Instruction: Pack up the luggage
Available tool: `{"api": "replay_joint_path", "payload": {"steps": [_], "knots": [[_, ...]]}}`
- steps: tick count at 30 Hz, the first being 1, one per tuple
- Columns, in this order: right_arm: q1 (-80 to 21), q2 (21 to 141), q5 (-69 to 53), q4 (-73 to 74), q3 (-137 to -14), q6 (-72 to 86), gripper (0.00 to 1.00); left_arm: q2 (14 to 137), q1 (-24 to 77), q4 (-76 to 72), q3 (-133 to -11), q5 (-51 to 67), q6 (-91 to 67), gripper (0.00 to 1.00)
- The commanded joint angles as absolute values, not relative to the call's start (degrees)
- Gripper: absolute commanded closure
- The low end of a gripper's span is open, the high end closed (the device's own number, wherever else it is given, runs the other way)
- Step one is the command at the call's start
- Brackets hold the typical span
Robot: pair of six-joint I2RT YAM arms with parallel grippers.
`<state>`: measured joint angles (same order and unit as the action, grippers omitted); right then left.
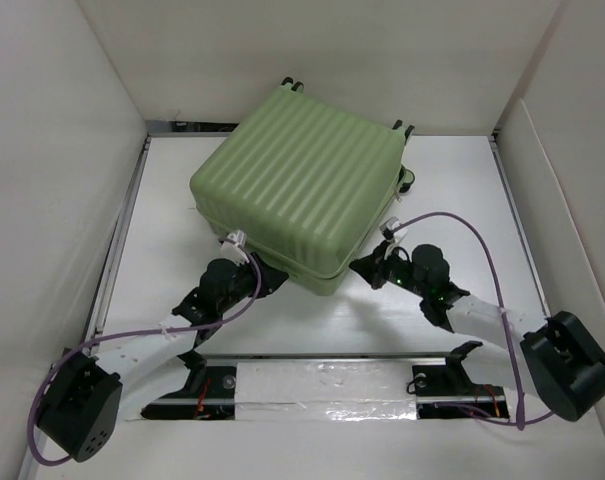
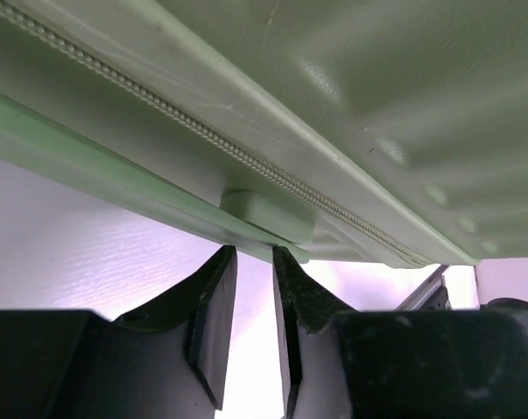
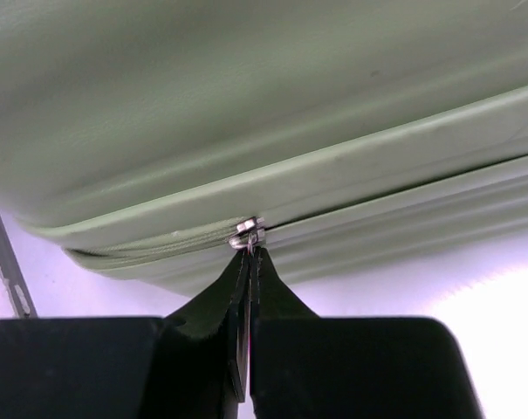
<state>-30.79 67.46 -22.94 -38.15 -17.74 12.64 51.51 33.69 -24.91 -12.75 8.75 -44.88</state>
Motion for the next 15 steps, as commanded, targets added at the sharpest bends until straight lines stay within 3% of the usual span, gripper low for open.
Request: {"api": "replay_joint_path", "payload": {"steps": [1,8,15], "knots": [[-34.8,61.6,-17.2,-38.3,-17.9,13.3,1.0,54.7,33.9,-32.1,-13.6,8.1,-44.2,0.81],[-49.2,52.4,-0.8,-14.2,-19.3,16.5,1.0,61.2,34.4,-38.9,-17.4,5.7,-44.7,0.88],[-69.2,60.9,11.5,-8.8,-25.9,25.8,1.0,69.3,41.1,-43.4,-23.3,3.6,-45.7,0.89]]}}
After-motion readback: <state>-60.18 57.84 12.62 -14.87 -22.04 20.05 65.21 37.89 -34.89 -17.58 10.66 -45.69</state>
